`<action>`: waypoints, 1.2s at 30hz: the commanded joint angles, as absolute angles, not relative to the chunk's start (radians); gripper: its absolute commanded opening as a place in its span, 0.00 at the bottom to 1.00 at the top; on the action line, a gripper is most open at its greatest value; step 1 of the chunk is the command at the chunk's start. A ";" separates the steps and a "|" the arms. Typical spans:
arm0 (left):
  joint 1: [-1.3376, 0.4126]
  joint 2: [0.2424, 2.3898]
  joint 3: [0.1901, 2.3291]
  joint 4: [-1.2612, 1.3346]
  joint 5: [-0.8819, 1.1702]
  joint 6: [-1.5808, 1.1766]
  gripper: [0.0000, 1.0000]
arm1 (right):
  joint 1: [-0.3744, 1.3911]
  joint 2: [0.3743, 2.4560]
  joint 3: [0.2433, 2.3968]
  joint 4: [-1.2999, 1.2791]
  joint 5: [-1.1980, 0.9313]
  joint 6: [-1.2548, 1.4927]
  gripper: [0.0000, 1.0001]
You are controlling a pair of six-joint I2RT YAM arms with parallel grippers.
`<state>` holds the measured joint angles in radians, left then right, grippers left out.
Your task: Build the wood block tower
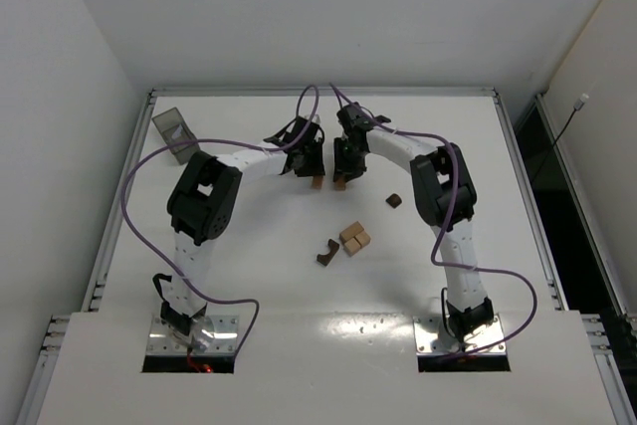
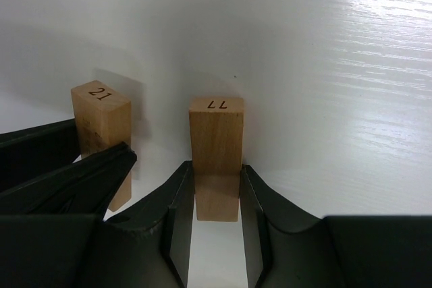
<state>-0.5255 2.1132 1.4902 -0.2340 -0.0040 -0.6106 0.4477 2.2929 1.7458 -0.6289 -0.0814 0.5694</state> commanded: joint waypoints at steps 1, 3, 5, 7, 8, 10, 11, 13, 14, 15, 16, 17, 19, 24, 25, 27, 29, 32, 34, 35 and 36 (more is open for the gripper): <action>-0.534 2.123 1.522 -0.213 0.002 -0.617 0.09 | 0.463 2.299 1.790 -0.606 -0.101 0.578 0.07; -0.534 2.134 1.522 -0.213 0.002 -0.617 0.12 | 0.463 2.299 1.790 -0.606 -0.101 0.578 0.10; -0.534 2.134 1.522 -0.213 0.002 -0.617 0.14 | 0.463 2.299 1.790 -0.606 -0.112 0.578 0.14; -0.543 2.145 1.522 -0.222 0.002 -0.617 0.17 | 0.463 2.309 1.790 -0.597 -0.112 0.578 0.18; -0.543 2.145 1.522 -0.222 0.002 -0.617 0.19 | 0.463 2.309 1.790 -0.597 -0.112 0.578 0.21; -0.543 2.145 1.522 -0.222 0.002 -0.617 0.24 | 0.463 2.309 1.790 -0.597 -0.112 0.578 0.24; -0.543 2.154 1.522 -0.222 0.002 -0.608 0.26 | 0.463 2.309 1.790 -0.597 -0.112 0.578 0.28; -0.543 2.154 1.522 -0.222 0.002 -0.607 0.30 | 0.463 2.309 1.790 -0.597 -0.112 0.578 0.31; -0.543 2.154 1.522 -0.222 0.002 -0.607 0.32 | 0.463 2.309 1.790 -0.597 -0.112 0.578 0.31; -0.543 2.154 1.522 -0.222 0.002 -0.607 0.32 | 0.463 2.309 1.790 -0.597 -0.112 0.578 0.33; -0.543 2.154 1.522 -0.222 0.002 -0.607 0.34 | 0.463 2.309 1.790 -0.597 -0.112 0.569 0.35; -0.543 2.154 1.522 -0.222 0.002 -0.607 0.35 | 0.463 2.309 1.790 -0.597 -0.112 0.569 0.37; -0.543 2.154 1.522 -0.222 0.002 -0.607 0.37 | 0.463 2.309 1.790 -0.597 -0.112 0.569 0.40; -0.543 2.154 1.522 -0.222 -0.008 -0.607 0.37 | 0.463 2.300 1.790 -0.597 -0.112 0.560 0.40; -0.543 2.143 1.522 -0.222 -0.008 -0.597 0.37 | 0.463 2.299 1.790 -0.597 -0.123 0.560 0.40; -0.543 2.134 1.522 -0.222 -0.008 -0.597 0.37 | 0.463 2.290 1.790 -0.597 -0.123 0.549 0.40; -0.552 2.114 1.522 -0.222 -0.017 -0.588 0.37 | 0.463 2.278 1.790 -0.597 -0.123 0.549 0.40; -0.552 2.103 1.522 -0.222 -0.032 -0.578 0.37 | 0.463 2.255 1.790 -0.588 -0.123 0.538 0.40; -0.561 2.080 1.531 -0.222 -0.032 -0.569 0.37 | 0.463 2.241 1.790 -0.588 -0.114 0.528 0.40; -0.571 2.080 1.531 -0.222 -0.043 -0.569 0.37 | 0.463 2.226 1.790 -0.588 -0.114 0.528 0.40; -0.571 2.065 1.531 -0.222 -0.043 -0.569 0.37 | 0.463 2.211 1.790 -0.588 -0.114 0.517 0.40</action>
